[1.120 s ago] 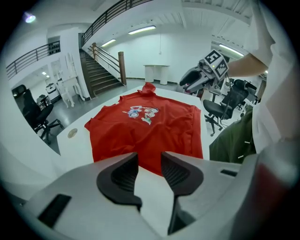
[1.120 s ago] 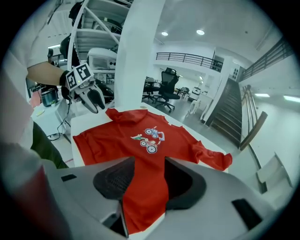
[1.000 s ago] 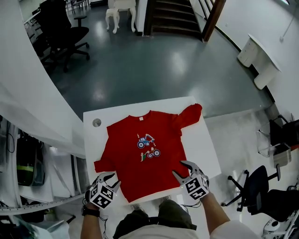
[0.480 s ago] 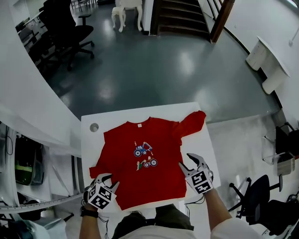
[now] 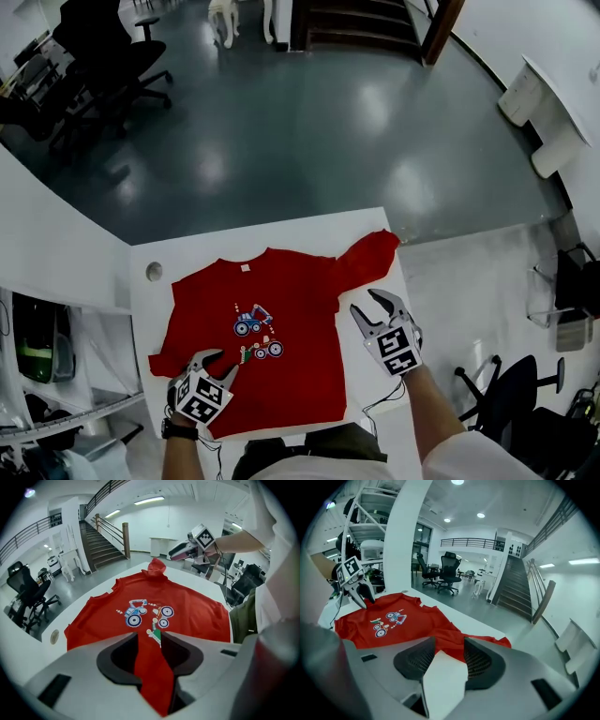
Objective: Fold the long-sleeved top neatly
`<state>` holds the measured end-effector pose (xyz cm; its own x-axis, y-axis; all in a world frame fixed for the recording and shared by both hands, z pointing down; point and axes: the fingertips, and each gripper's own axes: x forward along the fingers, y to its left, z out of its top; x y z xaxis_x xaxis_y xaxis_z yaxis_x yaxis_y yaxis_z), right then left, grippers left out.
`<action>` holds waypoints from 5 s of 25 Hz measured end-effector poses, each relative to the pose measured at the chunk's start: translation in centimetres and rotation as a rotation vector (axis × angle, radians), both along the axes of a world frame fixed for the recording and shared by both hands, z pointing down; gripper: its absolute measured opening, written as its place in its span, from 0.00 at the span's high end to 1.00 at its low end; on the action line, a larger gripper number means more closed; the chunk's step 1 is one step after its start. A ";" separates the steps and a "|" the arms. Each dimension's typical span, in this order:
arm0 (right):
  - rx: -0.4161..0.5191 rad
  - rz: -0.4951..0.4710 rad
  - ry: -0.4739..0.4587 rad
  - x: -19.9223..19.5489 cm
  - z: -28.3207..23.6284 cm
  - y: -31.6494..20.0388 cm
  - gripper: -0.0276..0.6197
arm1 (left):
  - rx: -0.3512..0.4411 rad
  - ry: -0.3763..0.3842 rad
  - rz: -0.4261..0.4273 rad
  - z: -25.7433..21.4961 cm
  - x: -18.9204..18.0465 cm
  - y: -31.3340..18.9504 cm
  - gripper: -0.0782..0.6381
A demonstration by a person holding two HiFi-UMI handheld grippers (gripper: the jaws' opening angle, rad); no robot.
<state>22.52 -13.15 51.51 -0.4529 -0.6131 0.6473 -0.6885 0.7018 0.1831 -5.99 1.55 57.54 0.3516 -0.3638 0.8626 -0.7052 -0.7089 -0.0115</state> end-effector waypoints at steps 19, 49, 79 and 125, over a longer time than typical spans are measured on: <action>0.009 0.171 -0.032 9.6 3.7 -12.3 0.67 | -0.007 0.002 -0.033 2.6 7.4 -8.2 0.67; -0.154 0.216 -0.115 12.7 8.4 -19.4 0.91 | -0.098 -0.044 -0.054 5.3 6.7 -8.6 0.67; 0.205 0.349 -0.048 18.4 -12.2 -11.3 0.93 | 0.029 0.038 0.001 0.1 5.3 -6.2 0.67; 0.280 -0.459 0.002 -13.3 -20.1 -2.4 0.93 | 0.038 0.095 -0.191 0.1 -3.5 0.9 0.67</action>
